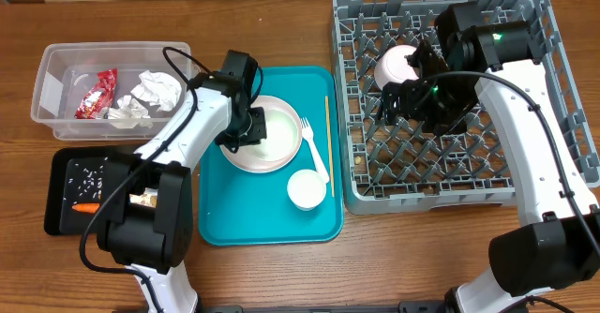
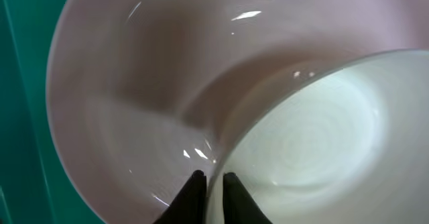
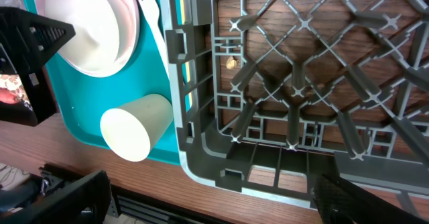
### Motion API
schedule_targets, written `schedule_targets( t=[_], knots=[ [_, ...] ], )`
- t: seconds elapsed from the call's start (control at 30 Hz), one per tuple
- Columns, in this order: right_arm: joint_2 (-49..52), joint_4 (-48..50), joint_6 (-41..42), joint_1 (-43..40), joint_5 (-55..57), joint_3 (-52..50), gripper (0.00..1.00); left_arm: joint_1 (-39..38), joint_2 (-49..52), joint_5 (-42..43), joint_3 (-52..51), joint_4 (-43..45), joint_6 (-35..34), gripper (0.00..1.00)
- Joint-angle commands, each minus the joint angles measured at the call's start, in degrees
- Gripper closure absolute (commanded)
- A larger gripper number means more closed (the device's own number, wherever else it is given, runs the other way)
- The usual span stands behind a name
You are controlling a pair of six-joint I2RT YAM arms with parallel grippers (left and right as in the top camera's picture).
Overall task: Sort waste into correct bins and load items into the dishwasher
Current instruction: 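Lower the left gripper onto the white bowl on the teal tray and grasp it, then lift the white bowl and pass it right to the right gripper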
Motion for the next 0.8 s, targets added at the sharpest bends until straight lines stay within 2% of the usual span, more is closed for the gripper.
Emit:
schedule_targets(
  t=[0.0, 0.2, 0.47, 0.6, 0.77],
  knots=[
    [-0.15, 0.2, -0.02, 0.26, 0.44, -0.24, 0.0, -0.37, 0.55, -0.57, -0.13, -0.17, 0.15, 0.96],
    [-0.15, 0.85, 0.0, 0.26, 0.37, -0.24, 0.0, -0.37, 0.48, -0.61, 3.8, -2.99, 3.15, 0.96],
    [-0.15, 3.82, 0.04, 0.26, 0.35, -0.24, 0.0, -0.42, 0.39, -2.21, 18.16, -14.91, 3.15, 0.96],
    [-0.15, 4.17, 0.07, 0.26, -0.85, -0.24, 0.0, -0.79, 0.37, 0.24, 23.85, -20.0, 3.13, 0.96],
    [-0.13, 5.11, 0.09, 0.28, -6.1, -0.24, 0.0, -2.75, 0.39, 6.29, 24.59, -20.37, 3.17, 0.96]
  ],
)
